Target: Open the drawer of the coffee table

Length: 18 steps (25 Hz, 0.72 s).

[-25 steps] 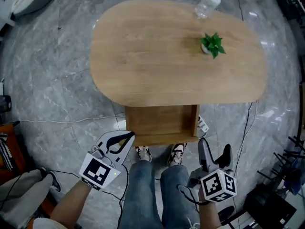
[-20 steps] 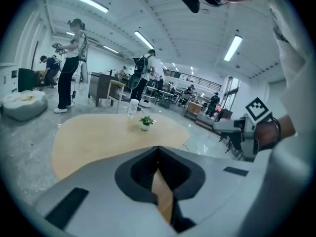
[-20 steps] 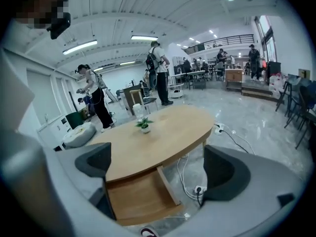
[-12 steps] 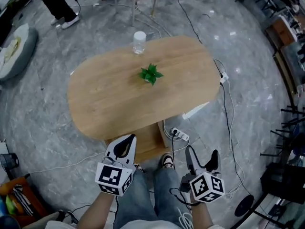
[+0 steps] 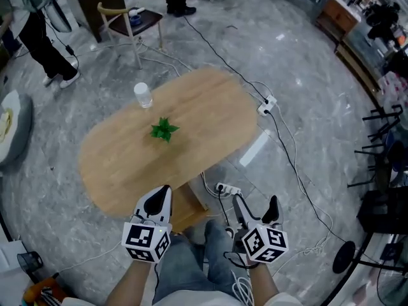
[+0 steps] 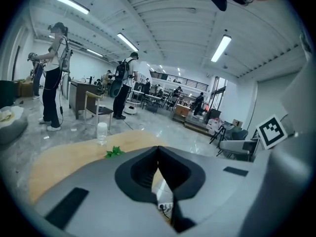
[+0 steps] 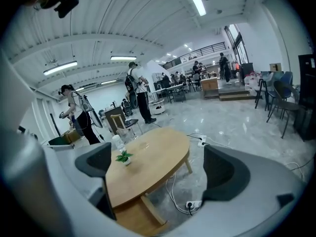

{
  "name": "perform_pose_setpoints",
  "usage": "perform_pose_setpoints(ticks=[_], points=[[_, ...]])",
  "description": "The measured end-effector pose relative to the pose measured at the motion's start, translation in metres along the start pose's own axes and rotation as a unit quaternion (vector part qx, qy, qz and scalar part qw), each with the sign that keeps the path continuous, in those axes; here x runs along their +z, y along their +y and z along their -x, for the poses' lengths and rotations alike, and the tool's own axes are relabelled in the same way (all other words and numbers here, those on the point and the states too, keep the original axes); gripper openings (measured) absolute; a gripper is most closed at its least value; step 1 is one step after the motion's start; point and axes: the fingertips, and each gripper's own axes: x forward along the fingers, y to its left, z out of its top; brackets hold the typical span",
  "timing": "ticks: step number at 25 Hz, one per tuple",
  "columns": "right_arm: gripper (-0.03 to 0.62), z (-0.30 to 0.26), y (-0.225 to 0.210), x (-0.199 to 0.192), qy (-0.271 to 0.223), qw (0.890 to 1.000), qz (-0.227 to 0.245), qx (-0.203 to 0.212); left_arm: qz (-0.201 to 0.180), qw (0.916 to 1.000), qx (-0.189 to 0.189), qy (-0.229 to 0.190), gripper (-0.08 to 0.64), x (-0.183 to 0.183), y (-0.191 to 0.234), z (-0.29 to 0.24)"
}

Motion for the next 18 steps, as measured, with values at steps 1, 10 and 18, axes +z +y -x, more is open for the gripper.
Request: perform_pose_setpoints(ticks=[1,10,18], points=[[0.588,-0.005,-0.004,0.004,-0.002,1.000,-0.001,0.003,0.001,1.0000,0.002,0.000,-0.005,0.005,-0.005,-0.005],[0.588,-0.085,-0.067,0.040,0.019,0.997,0.013,0.070,0.016,0.9966,0.077,-0.025,-0.005,0.031,-0.050,-0.077],[0.588,-0.169,-0.168,0.130,0.026,0.982,0.076,0.169,0.057,0.9797,0.188,-0.042,-0.005,0.036,-0.136,-0.164]])
